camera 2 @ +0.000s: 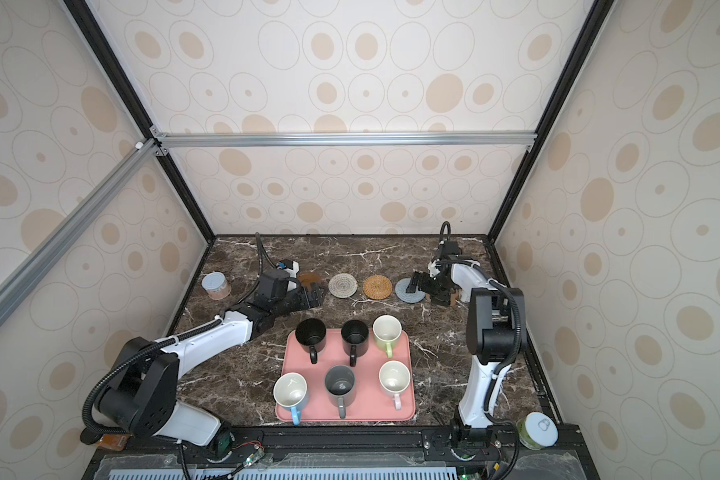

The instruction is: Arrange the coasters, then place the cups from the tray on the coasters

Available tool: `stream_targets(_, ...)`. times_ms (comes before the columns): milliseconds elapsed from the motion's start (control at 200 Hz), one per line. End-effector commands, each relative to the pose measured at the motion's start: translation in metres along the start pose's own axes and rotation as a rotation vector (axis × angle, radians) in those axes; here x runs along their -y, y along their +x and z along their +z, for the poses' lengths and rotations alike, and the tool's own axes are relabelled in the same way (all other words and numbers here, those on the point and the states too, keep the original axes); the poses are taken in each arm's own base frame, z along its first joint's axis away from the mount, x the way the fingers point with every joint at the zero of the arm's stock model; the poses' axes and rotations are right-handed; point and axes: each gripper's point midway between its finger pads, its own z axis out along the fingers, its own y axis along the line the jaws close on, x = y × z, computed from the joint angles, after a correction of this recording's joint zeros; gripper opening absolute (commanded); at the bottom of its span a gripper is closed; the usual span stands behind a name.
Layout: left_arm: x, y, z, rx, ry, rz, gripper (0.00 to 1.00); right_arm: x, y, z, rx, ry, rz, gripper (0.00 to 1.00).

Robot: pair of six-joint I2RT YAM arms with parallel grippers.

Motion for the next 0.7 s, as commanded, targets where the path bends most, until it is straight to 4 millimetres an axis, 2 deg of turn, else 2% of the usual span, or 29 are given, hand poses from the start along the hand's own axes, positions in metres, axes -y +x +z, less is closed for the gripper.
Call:
stream_targets(0, 0.006, -0.011, -0.008, 0.036, 0.024, -0.016, 1.0, 0.008, 0.0, 0.012, -0.026, 0.008, 0.021, 1.0)
stream_targets(325, 0.007, -0.013, -0.011, 0.042, 0.02, -0.011, 1.0, 0.021, 0.002, 0.022, -0.045, 0.044, 0.035, 1.0)
stream_targets(695, 0.007, -0.014, -0.013, 0.046, 0.019, -0.012, 1.0, 0.034, -0.009, 0.023, -0.036, 0.082, 0.055, 1.0)
